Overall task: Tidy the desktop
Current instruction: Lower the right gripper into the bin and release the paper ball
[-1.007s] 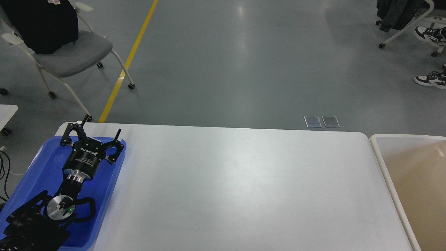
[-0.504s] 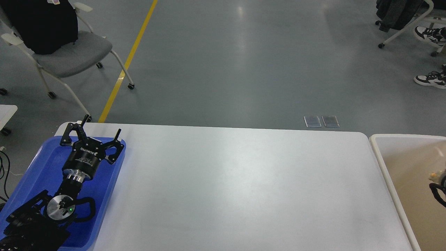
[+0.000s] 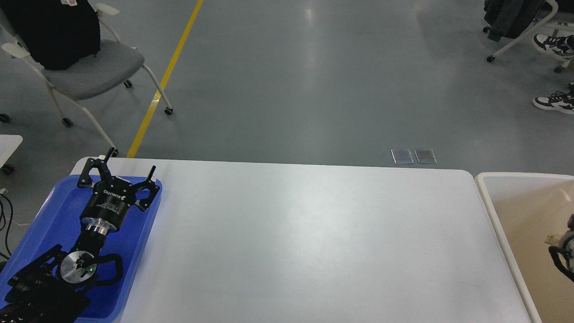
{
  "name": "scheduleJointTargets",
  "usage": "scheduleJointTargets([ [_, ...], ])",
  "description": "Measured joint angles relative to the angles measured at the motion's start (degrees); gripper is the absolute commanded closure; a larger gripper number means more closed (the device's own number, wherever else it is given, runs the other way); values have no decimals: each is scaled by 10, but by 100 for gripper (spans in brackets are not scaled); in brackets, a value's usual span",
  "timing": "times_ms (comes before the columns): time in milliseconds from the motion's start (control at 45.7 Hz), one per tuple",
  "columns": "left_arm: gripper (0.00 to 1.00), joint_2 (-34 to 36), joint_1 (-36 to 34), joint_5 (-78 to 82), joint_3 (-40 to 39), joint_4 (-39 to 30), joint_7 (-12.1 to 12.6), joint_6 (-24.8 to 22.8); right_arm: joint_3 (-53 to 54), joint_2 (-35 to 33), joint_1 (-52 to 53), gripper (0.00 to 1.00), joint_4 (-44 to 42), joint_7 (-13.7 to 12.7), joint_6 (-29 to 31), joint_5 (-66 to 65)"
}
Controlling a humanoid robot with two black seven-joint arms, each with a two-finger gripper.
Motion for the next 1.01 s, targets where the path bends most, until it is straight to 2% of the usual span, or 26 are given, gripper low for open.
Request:
scheduleJointTargets([
  [22,1,0,0,0,0,0,0,0,1,0,0,19,0,0,1,0],
  [44,1,0,0,0,0,0,0,0,2,0,-1,16,0,0,3,0],
  [109,1,0,0,0,0,0,0,0,5,-1,-2,15,-1,1,7,1],
  [197,1,0,0,0,0,0,0,0,8,-1,-2,2,-2,2,10,1],
  [1007,1,0,0,0,0,0,0,0,7,-23,13,1,19,4,18,-5],
])
